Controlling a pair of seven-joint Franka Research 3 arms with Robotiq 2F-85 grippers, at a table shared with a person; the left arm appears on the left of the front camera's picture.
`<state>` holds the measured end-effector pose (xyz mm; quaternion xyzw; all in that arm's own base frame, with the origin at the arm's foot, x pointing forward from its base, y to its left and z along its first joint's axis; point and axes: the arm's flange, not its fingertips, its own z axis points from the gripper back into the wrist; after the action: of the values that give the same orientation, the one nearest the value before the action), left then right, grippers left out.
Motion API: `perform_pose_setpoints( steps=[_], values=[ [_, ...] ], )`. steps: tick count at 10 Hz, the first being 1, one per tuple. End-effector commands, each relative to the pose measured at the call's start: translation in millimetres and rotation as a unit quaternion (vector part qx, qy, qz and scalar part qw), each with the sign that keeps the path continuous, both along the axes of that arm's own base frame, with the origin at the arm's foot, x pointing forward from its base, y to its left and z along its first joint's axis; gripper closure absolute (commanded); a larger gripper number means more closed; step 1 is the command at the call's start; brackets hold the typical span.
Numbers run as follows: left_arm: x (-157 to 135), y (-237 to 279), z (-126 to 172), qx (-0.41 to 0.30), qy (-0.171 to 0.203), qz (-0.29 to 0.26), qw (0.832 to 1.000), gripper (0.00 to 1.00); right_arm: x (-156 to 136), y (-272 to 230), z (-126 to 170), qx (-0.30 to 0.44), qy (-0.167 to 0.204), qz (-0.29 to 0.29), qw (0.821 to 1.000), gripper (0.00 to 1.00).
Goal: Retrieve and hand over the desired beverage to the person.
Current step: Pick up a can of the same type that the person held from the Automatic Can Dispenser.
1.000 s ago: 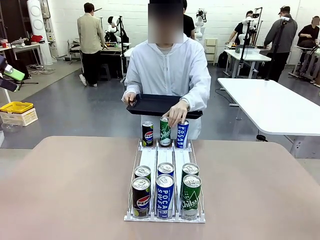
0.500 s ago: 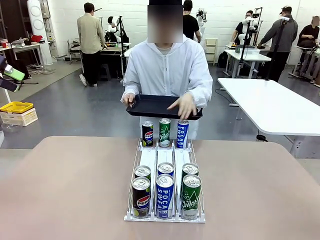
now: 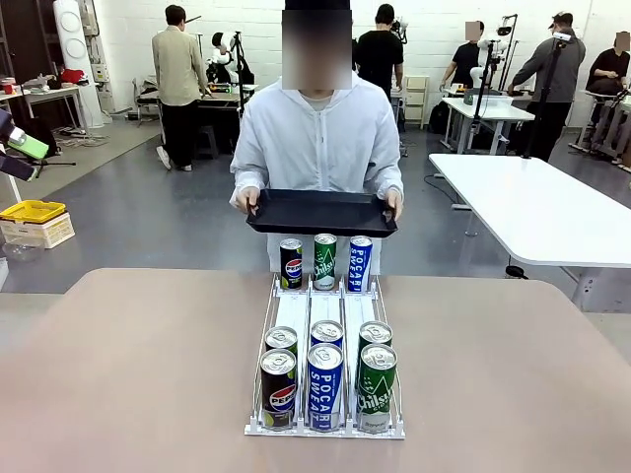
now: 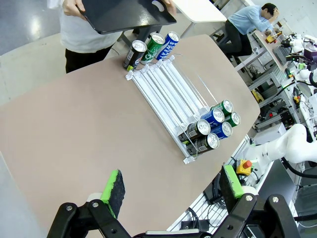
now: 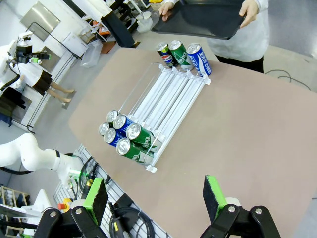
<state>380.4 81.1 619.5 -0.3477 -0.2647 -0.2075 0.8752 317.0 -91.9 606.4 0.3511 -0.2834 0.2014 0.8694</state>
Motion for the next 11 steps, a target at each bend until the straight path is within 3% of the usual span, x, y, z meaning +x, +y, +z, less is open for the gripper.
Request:
perform_pose_setpoints(
  steps=[1, 2, 4, 7, 9, 11],
  values=[
    [1.3, 2.0, 0.5, -0.005, -0.011, -0.007, 1.0, 0.0, 4.5, 0.3, 2.3, 0.014, -0.008, 0.007, 1.0, 0.0],
    [1.3, 2.0, 0.5, -0.005, -0.011, -0.007, 1.0, 0.0, 0.0, 0.0, 0.0, 0.0, 0.0, 0.0, 1.0, 0.0],
    [1.3, 2.0, 0.5, -0.005, -0.011, -0.007, 1.0, 0.0, 5.6, 67.8, -16.1, -0.066, 0.079, -0.044, 0.994, 0.0],
    [1.3, 2.0, 0.5, -0.005, -0.011, -0.007, 1.0, 0.0, 1.9, 168.1, -73.7, -0.184, 0.137, -0.066, 0.971, 0.0],
    [1.3, 2.0, 0.5, -0.005, -0.011, -0.007, 1.0, 0.0, -7.0, 216.5, -110.8, -0.221, 0.146, -0.104, 0.959, 0.0],
    [1.3, 2.0, 0.5, -0.005, -0.011, -0.007, 1.0, 0.0, -5.6, 238.0, -131.0, -0.224, 0.154, -0.097, 0.957, 0.0]
  ],
)
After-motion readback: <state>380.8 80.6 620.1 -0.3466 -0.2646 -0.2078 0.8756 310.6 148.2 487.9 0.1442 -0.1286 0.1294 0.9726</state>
